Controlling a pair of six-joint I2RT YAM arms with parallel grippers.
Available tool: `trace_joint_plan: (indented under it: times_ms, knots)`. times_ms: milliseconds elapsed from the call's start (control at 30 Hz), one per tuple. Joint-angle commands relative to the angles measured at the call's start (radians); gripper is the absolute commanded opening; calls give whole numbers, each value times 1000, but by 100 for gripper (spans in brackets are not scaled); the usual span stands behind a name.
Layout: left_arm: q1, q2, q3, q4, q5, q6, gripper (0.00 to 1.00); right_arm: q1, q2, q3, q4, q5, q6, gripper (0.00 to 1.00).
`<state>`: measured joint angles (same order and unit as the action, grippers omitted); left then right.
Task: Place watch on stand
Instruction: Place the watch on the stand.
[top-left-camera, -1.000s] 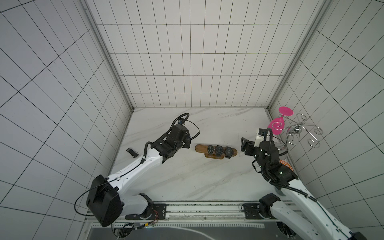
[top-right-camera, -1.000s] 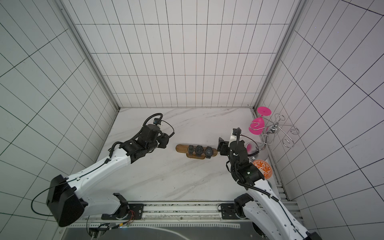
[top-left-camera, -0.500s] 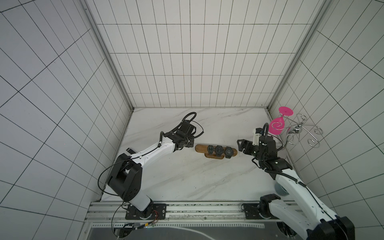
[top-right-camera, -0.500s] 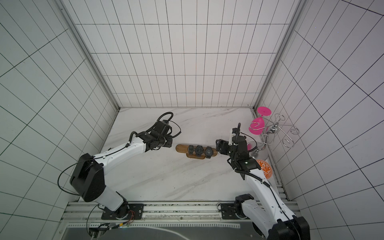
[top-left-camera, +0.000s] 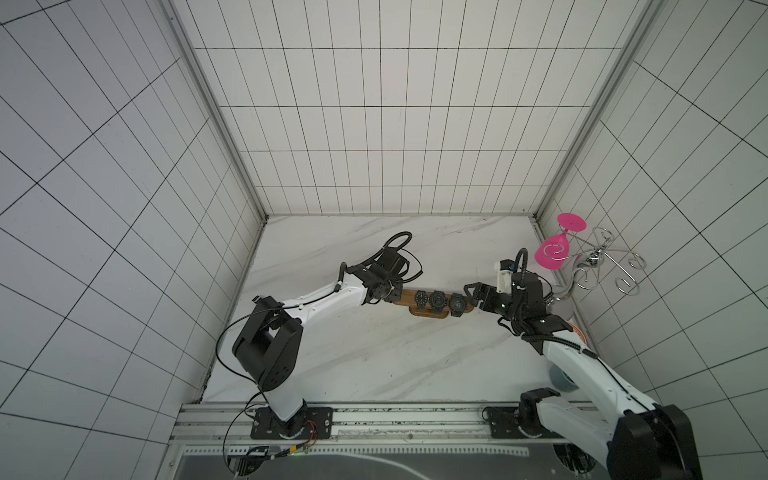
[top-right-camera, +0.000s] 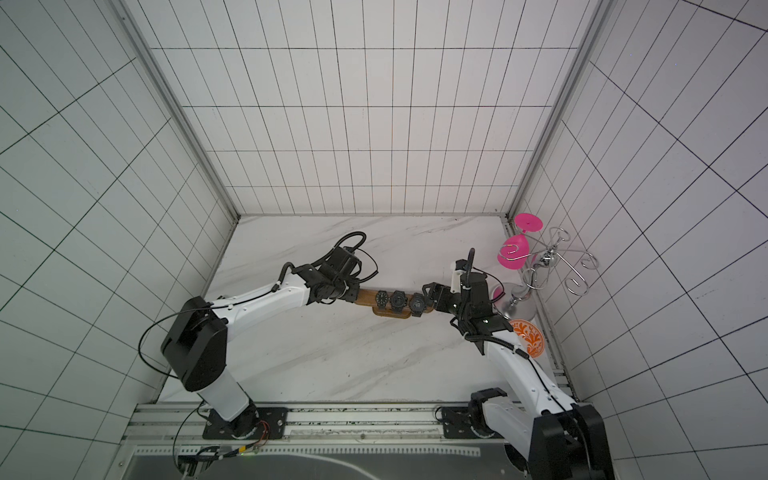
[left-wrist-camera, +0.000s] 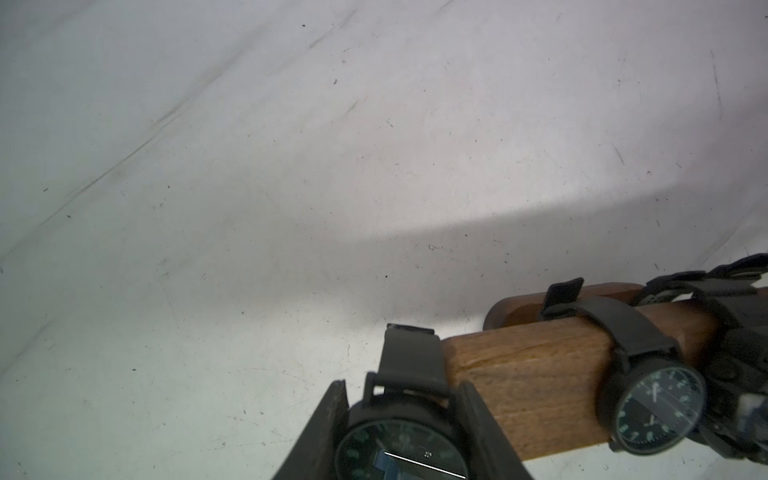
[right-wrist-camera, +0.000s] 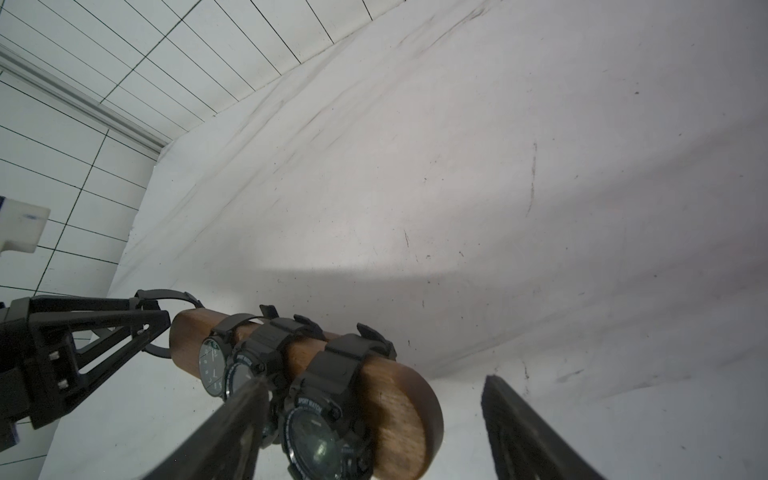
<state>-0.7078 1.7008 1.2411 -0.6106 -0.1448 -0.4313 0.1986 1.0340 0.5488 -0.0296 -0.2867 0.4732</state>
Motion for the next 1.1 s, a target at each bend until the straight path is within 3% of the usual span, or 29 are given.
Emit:
trace_joint_plan:
  times_ms: [0, 567, 1067]
  knots:
    - [-12, 24, 31, -2, -6, -28, 23, -8, 4, -57, 45, -29, 18, 82]
    - [-78, 77, 91, -37, -38, -63, 26, 1, 5, -145, 146, -109, 108, 77]
    - [-99, 94, 116, -50, -50, -70, 33, 42, -16, -161, 156, -93, 142, 68]
